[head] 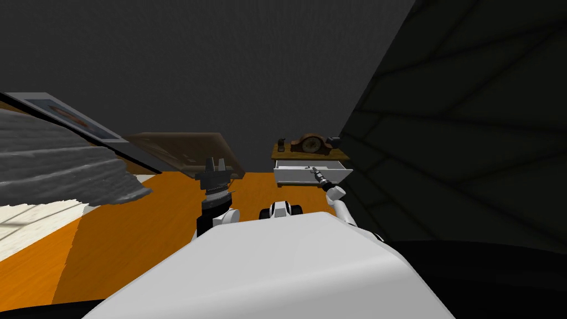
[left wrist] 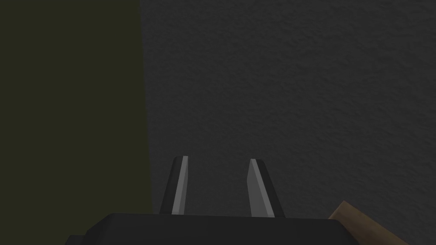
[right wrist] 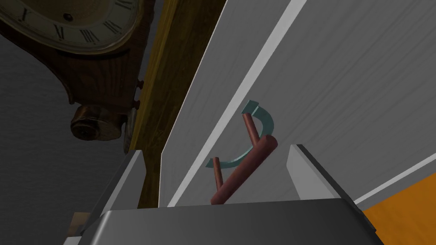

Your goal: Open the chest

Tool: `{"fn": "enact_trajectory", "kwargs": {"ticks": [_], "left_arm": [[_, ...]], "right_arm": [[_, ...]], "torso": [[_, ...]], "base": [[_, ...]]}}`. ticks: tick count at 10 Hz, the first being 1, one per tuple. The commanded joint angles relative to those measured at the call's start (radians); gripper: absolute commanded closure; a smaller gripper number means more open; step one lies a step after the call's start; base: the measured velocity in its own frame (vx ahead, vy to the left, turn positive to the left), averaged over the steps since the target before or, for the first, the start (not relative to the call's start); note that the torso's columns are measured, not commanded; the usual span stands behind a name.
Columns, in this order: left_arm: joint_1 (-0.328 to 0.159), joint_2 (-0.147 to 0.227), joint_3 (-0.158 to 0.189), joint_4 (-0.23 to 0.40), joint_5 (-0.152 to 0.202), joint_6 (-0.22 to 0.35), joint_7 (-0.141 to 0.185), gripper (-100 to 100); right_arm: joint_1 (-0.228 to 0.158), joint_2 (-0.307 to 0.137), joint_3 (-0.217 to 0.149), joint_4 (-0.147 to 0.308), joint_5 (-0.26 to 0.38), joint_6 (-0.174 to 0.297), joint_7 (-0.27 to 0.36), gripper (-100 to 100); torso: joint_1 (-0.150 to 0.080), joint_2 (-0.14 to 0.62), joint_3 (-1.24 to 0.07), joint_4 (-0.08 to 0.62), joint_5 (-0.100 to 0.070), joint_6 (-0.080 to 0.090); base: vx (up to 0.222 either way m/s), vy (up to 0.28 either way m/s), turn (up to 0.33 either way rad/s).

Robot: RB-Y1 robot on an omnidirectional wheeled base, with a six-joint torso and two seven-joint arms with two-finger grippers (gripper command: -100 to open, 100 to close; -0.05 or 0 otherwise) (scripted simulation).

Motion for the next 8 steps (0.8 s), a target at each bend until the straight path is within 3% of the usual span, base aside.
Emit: {"fn": "enact_trajectory", "kwargs": {"ticks": [1,2,3,8], "left_arm": [[0.000,0.000,0.000,0.000,0.000,0.000,0.000,0],[0.000,0.000,0.000,0.000,0.000,0.000,0.000,0],[0.000,0.000,0.000,0.000,0.000,0.000,0.000,0],[0.000,0.000,0.000,0.000,0.000,0.000,0.000,0]], "right_arm": [[-0.012,-0.033,0.012,-0.016,0.015,-0.027,-0.056,-100],[-0.014,-0.026,0.005,0.000,0.007,-0.015,-0.034,-100],[-0.016,-0.027,0.005,0.002,0.007,-0.016,-0.036,0],[-0.014,-0.027,0.005,0.002,0.008,-0.015,-0.036,0]], "torso": [[-0.001,-0.001,-0.001,0.000,0.000,0.001],[-0.002,-0.001,-0.001,0.000,-0.001,0.000],[-0.002,-0.002,-0.001,-0.001,-0.001,0.000],[-0.001,0.000,0.000,0.000,0.000,0.000]], "base": [[-0.048,0.024,0.014],[-0.022,0.010,0.005],[0.000,0.000,0.000],[-0.002,0.001,-0.003]]}}
